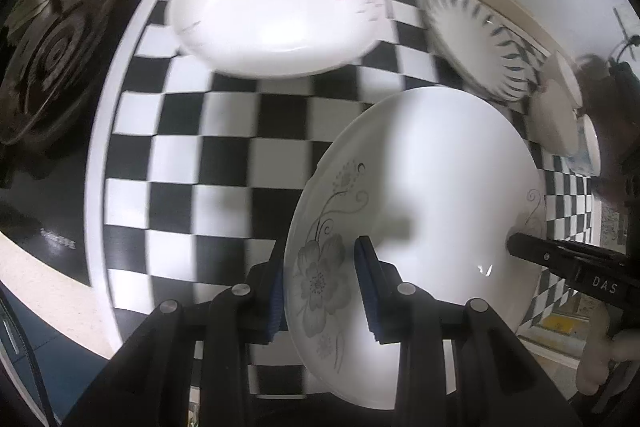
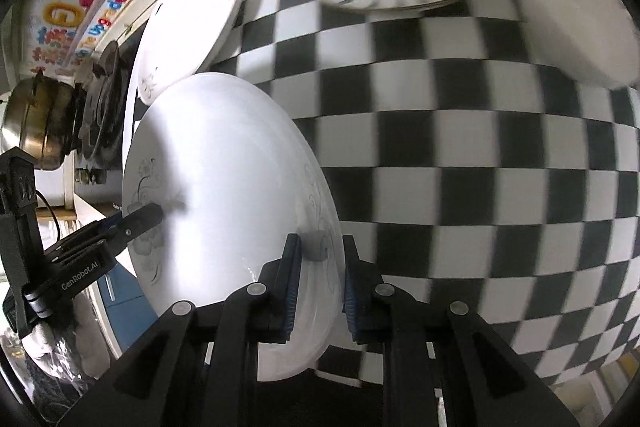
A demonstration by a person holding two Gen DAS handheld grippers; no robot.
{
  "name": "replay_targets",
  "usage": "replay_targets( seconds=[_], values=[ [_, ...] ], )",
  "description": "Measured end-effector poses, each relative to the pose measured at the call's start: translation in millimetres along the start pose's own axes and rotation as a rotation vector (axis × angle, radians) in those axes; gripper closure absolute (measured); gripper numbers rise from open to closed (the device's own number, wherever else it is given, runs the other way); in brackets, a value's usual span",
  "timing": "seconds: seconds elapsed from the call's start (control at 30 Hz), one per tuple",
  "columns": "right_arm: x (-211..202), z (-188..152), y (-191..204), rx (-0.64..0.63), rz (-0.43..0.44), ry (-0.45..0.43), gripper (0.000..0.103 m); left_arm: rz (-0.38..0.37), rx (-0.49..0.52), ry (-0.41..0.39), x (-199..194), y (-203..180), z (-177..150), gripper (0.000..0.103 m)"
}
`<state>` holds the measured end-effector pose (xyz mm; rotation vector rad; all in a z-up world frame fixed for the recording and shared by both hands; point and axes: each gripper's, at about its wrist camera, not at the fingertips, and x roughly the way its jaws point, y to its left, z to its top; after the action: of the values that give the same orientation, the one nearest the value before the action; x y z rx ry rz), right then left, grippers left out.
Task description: Organize plates and bowls
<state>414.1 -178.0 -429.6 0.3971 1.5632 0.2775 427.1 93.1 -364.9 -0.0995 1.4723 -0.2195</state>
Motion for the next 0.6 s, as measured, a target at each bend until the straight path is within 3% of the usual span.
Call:
replay_targets(
  seconds=[0.3, 0.6],
  values=[
    [-36, -8, -72, 0.045, 0.005, -0.026, 0.083, 0.002, 0.038, 0.026, 22, -68, 7, 0.073],
    [-35, -7, -115, 0.055, -0.002, -0.009, 0.083, 0.009, 0.022, 0.058, 44, -94, 3, 0.073]
  ],
)
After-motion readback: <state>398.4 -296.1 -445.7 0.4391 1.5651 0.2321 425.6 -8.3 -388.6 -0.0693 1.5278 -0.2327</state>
